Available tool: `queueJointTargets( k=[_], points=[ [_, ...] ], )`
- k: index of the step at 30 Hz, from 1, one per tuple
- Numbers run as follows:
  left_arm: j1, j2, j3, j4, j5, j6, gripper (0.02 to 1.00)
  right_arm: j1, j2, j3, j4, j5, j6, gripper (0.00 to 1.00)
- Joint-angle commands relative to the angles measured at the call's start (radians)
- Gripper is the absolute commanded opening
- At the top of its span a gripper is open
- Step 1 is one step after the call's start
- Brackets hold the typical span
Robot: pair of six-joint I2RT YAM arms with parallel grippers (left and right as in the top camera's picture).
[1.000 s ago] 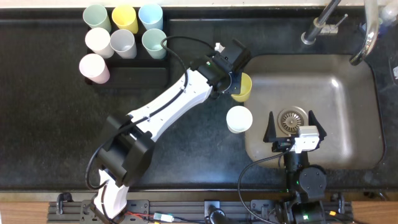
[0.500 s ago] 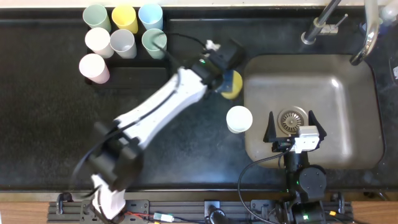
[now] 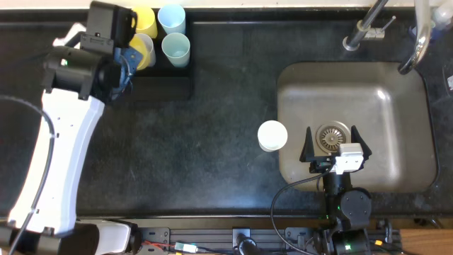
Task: Store Cups
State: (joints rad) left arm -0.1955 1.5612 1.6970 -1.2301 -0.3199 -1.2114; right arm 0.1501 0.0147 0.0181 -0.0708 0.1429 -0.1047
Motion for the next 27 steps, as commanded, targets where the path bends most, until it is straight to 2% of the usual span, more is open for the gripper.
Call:
queueJointTargets(
  k=[1, 6, 27],
  points=[
    [0.051, 0.023, -0.079, 0.018, 0.037, -0.206, 0.034, -0.006, -0.011, -0.013, 0.008, 0.007, 0.000, 0.998],
    [0.076, 0.067, -0.117, 0.029, 0.081, -0.238, 0.034, -0.006, -0.011, -0.013, 0.008, 0.008, 0.000, 0.996],
    [0.077, 0.232, -0.120, 0.059, 0.053, -0.237, 0.038, -0.006, -0.011, -0.013, 0.008, 0.007, 0.000, 0.998]
  ],
)
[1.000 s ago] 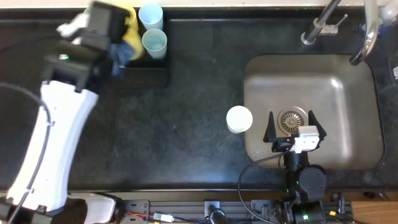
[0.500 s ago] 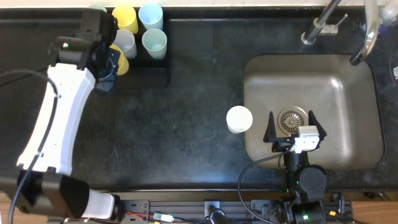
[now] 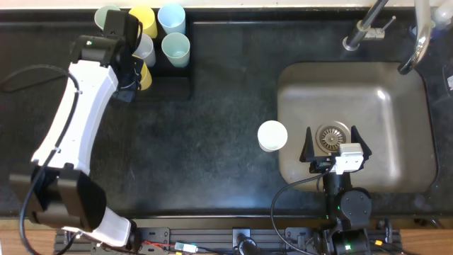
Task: Store Cups
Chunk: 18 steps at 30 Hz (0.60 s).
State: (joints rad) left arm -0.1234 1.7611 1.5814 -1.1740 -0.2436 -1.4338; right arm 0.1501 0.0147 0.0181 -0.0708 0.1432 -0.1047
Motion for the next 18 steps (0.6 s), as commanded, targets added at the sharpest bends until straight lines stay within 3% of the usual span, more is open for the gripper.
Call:
queueJointTargets(
  k=[1, 18],
  points=[
    [0.006, 0.036, -0.004, 0.004, -0.026, -0.015, 0.038, -0.006, -0.011, -0.013, 0.008, 0.007, 0.000, 0.996],
    [0.022, 0.127, -0.005, 0.064, -0.038, -0.011, 0.038, -0.007, -0.011, -0.013, 0.008, 0.007, 0.000, 0.996]
  ],
)
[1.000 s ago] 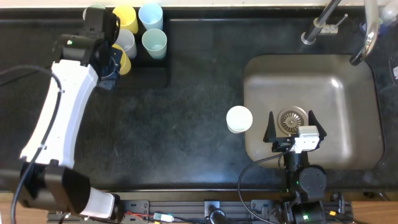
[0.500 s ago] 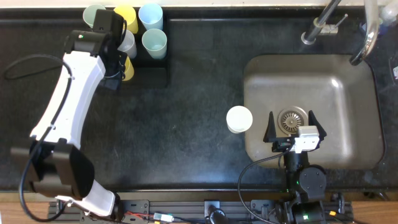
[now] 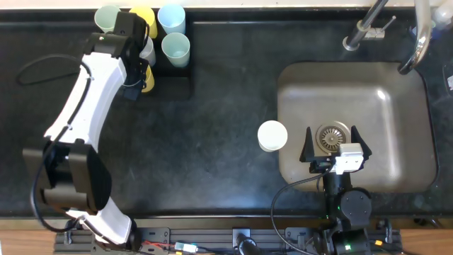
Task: Store Cups
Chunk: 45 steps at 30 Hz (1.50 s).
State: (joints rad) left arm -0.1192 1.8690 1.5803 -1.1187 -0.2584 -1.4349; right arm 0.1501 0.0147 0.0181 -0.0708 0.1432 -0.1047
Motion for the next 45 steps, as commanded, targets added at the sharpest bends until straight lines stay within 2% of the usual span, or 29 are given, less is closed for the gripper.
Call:
queueJointTargets(
  k=[1, 9, 12, 18, 21, 23, 25, 26, 27, 28, 31, 34, 37, 39, 42, 45],
  points=[
    [0.019, 0.022, -0.003, 0.013, -0.023, -0.010, 0.038, -0.006, -0.011, -0.013, 0.008, 0.007, 0.000, 0.996],
    [0.019, 0.056, -0.003, 0.032, -0.023, -0.010, 0.049, -0.006, -0.011, -0.013, 0.008, 0.007, 0.000, 0.996],
    [0.019, 0.056, -0.003, 0.037, -0.022, -0.010, 0.086, -0.006, -0.011, -0.013, 0.008, 0.007, 0.000, 1.000],
    [0.019, 0.035, -0.004, 0.036, -0.025, -0.009, 0.248, -0.006, -0.011, -0.013, 0.008, 0.007, 0.000, 0.996],
    [0.019, -0.014, -0.011, 0.035, -0.043, -0.005, 0.290, -0.007, -0.011, -0.013, 0.008, 0.007, 0.000, 0.996],
    [0.019, -0.067, -0.021, 0.039, -0.055, 0.018, 0.373, -0.006, -0.011, -0.013, 0.008, 0.007, 0.000, 0.998],
    [0.019, -0.137, -0.037, 0.052, -0.068, 0.042, 0.527, -0.007, -0.011, -0.013, 0.008, 0.007, 0.000, 0.993],
    [0.019, -0.182, -0.053, 0.076, -0.075, 0.071, 0.660, -0.007, -0.011, -0.013, 0.008, 0.007, 0.000, 0.998],
    [0.019, -0.230, -0.075, 0.116, -0.079, 0.114, 0.735, -0.007, -0.011, -0.013, 0.008, 0.007, 0.000, 0.993],
    [0.019, -0.274, -0.098, 0.159, -0.081, 0.161, 0.792, -0.006, -0.011, -0.013, 0.008, 0.007, 0.000, 0.996],
    [0.019, -0.426, -0.197, 0.362, -0.089, 0.356, 0.875, -0.007, -0.011, -0.013, 0.008, 0.007, 0.000, 0.998],
    [0.019, -0.584, -0.328, 0.653, -0.069, 0.666, 0.910, -0.007, -0.011, -0.013, 0.008, 0.007, 0.000, 0.996],
    [0.019, -0.718, -0.451, 0.881, 0.014, 0.969, 0.950, -0.006, -0.011, -0.013, 0.008, 0.007, 0.000, 0.996],
    [0.019, -0.796, -0.525, 0.967, 0.037, 1.094, 0.956, -0.006, -0.011, -0.013, 0.008, 0.007, 0.000, 0.996],
    [0.028, -0.917, -0.640, 1.045, 0.037, 1.178, 0.954, -0.007, -0.011, -0.013, 0.008, 0.007, 0.000, 0.998],
    [0.040, -1.050, -0.767, 1.098, 0.041, 1.178, 0.952, -0.006, -0.011, -0.013, 0.008, 0.007, 0.000, 0.998]
  ],
)
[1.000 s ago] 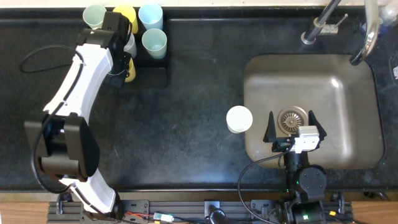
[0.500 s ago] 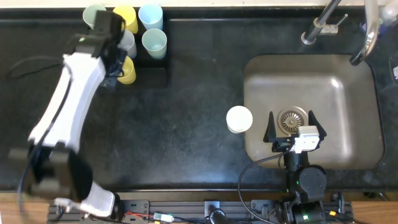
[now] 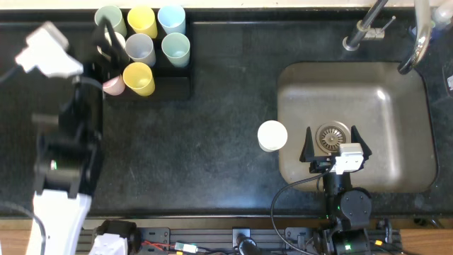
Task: Store Cups
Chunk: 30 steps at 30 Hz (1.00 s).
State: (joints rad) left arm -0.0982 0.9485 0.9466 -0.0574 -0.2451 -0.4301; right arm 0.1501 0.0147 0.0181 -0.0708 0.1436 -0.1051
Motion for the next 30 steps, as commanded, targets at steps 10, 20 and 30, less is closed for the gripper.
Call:
queueJointTargets(
  k=[10, 20, 30],
  points=[
    [0.021, -0.589, -0.589, 0.270, 0.092, 0.277, 1.000, -0.007, -0.011, -0.013, 0.008, 0.006, 0.000, 0.998],
    [0.040, -0.879, -0.821, 0.309, 0.156, 0.277, 1.000, -0.006, -0.011, -0.013, 0.008, 0.007, 0.000, 0.996],
    [0.047, -0.946, -0.939, 0.252, 0.270, 0.278, 1.000, -0.006, -0.011, -0.013, 0.008, 0.007, 0.000, 0.998]
  ],
)
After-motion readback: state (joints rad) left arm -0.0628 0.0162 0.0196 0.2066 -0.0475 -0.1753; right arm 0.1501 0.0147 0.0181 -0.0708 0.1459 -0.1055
